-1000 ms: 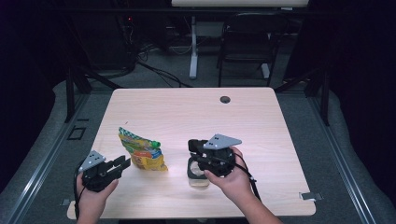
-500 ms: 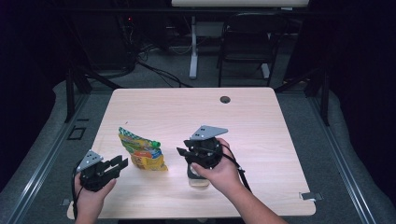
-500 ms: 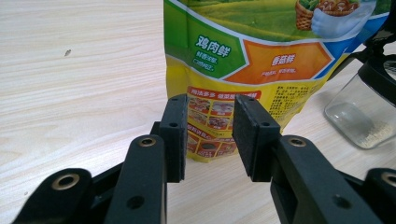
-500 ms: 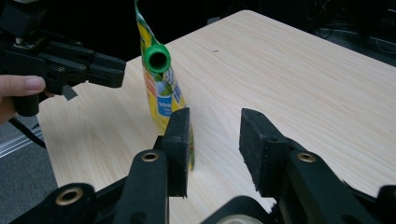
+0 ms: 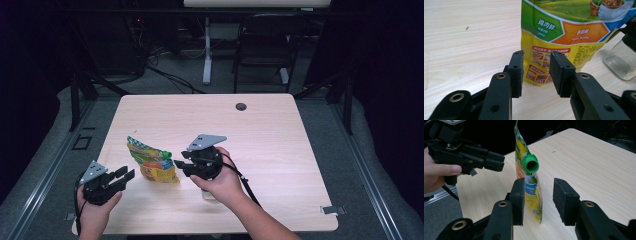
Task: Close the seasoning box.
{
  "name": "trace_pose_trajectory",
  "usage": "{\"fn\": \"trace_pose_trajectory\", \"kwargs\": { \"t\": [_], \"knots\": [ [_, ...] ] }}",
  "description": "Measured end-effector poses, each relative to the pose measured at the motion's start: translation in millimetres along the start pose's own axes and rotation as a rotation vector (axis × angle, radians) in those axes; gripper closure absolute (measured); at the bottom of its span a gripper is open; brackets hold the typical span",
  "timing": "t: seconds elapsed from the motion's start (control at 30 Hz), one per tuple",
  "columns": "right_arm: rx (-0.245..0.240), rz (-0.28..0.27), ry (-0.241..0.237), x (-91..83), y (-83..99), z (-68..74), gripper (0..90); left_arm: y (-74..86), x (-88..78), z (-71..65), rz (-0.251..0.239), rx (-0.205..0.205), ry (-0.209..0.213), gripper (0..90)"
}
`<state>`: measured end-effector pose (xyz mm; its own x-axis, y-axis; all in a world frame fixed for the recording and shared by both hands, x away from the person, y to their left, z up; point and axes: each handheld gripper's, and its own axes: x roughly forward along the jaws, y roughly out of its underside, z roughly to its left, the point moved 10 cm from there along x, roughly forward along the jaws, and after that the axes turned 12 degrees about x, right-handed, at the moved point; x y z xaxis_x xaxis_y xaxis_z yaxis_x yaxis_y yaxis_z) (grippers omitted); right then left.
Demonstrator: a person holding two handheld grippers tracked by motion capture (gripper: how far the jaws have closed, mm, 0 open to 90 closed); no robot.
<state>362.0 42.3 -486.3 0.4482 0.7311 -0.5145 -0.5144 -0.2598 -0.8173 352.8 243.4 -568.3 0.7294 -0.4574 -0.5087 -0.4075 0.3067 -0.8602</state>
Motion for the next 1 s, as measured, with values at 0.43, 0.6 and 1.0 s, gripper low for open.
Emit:
{"fn": "trace_pose_trajectory", "kwargs": {
  "t": [0.43, 0.6, 1.0],
  "knots": [
    [0.007, -0.009, -0.032, 23.1, -6.1, 7.1, 60.9, 3.5, -5.4, 12.8, 0.003, -0.025, -0.025, 64.3],
    [0.007, -0.005, -0.041, 30.9, -7.6, 10.8, 61.8, 4.8, -4.2, 12.6, 0.009, -0.022, -0.024, 64.4],
    [0.013, -0.002, -0.022, 40.1, -8.4, 9.3, 70.6, 5.4, -1.9, 11.2, 0.007, -0.020, -0.024, 64.5]
  ]
}}
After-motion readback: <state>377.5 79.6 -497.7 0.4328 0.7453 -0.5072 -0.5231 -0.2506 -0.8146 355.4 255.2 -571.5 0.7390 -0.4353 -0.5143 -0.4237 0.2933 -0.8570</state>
